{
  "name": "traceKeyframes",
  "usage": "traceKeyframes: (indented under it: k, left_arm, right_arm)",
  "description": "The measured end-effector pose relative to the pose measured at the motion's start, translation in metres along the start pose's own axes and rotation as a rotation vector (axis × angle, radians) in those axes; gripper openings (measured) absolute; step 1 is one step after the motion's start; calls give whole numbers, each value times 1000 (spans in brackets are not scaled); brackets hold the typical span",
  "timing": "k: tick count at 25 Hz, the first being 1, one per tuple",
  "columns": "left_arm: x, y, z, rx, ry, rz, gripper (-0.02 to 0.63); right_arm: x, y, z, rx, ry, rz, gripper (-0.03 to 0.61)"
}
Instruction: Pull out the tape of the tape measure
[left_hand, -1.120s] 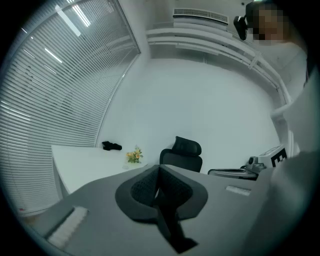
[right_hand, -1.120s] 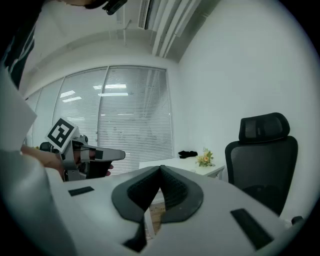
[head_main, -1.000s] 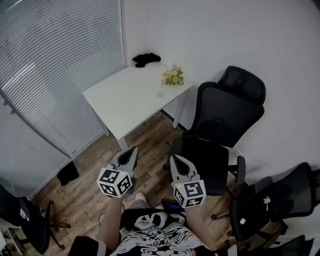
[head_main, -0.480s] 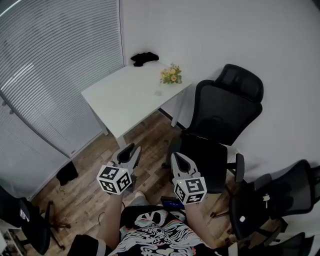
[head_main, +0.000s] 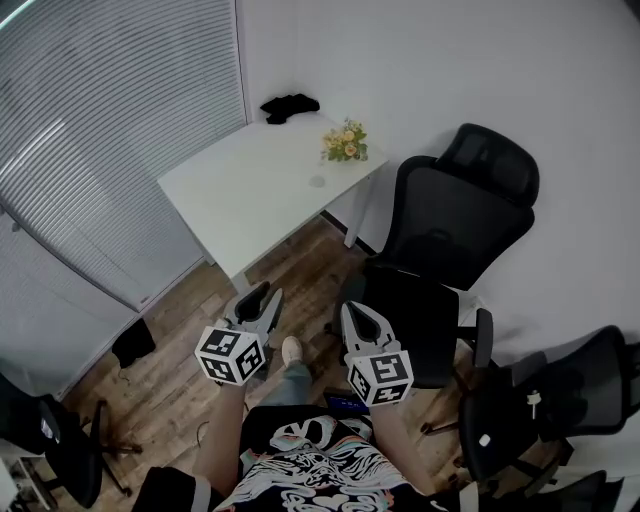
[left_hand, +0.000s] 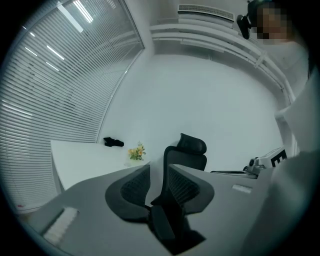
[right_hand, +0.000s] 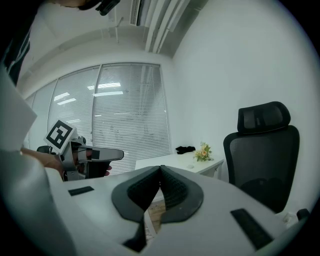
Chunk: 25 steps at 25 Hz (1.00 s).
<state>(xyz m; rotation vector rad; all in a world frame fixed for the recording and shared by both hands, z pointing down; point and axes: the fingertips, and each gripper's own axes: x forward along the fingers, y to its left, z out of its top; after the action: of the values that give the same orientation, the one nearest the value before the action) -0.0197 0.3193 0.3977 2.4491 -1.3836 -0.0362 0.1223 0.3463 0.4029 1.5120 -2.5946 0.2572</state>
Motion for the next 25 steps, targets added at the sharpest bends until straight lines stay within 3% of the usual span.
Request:
traceKeyframes:
  k: [9, 14, 25]
  left_arm:
    - [120, 75, 1, -38, 49, 20, 103]
    - [197, 121, 12, -8, 119, 1, 103]
    - [297, 202, 11, 6, 236, -70, 103]
  right_arm:
    - [113, -69, -8, 7, 78, 3, 3]
    - [196, -109, 9, -11, 116, 12, 2]
    - [338, -130, 4, -119, 233, 100, 2]
